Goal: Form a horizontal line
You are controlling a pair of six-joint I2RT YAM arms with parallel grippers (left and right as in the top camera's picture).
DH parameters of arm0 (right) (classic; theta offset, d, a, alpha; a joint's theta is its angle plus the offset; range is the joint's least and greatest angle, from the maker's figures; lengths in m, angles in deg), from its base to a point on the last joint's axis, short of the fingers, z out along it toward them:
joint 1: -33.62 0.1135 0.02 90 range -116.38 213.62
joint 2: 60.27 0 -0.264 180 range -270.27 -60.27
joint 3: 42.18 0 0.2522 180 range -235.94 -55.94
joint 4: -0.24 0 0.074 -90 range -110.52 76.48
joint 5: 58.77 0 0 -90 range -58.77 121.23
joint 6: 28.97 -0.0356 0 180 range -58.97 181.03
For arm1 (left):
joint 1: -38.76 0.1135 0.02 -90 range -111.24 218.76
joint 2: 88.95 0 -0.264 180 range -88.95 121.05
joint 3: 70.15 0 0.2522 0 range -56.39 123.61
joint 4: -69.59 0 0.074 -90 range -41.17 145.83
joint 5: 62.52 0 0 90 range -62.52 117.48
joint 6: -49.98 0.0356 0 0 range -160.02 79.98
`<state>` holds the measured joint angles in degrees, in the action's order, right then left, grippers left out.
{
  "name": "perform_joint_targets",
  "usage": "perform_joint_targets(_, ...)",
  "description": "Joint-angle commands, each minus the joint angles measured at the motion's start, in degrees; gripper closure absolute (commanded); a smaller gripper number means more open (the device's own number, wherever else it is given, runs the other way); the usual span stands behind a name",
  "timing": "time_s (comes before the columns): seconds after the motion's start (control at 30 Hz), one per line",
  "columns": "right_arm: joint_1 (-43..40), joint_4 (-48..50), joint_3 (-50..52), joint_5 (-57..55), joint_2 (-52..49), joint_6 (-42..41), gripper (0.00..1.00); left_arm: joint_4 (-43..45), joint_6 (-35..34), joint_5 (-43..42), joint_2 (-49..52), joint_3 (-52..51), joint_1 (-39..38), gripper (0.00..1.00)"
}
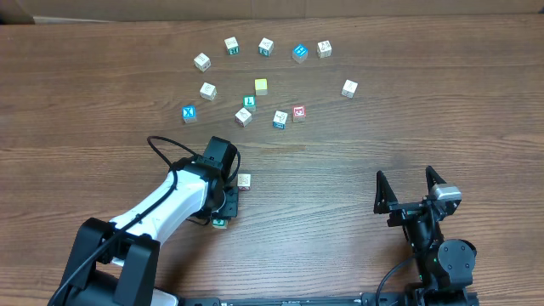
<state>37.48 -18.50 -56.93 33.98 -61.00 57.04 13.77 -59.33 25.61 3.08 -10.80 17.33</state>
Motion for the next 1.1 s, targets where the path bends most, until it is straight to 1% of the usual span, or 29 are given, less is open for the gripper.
perform_joint_targets(0.0, 0.31, 0.33, 0.55, -0.07, 0.57, 0.42, 0.0, 4.2, -0.02, 5.68, 2.47, -2.14, -0.33, 0.77)
perform_joint_targets(0.53, 0.31, 0.33, 0.55, -0.07, 0.57, 0.42, 0.0, 13.31, -0.5, 17.49, 2.47, -1.57, -0.15, 0.76)
perform_joint_targets(0.8, 0.31, 0.33, 0.55, -0.07, 0.57, 0.42, 0.0, 16.13, 0.07, 17.62, 2.47, 0.2, 2.19, 0.76)
perform_joint_targets(0.93, 0.31, 0.33, 0.55, -0.07, 0.57, 0.42, 0.0, 16.87, 0.04, 17.49, 2.47, 0.24, 2.47, 0.78)
perform_joint_targets(1.07, 0.31, 0.33, 0.55, -0.07, 0.57, 0.42, 0.0, 17.4, 0.39, 17.49, 2.47, 0.46, 2.67, 0.79)
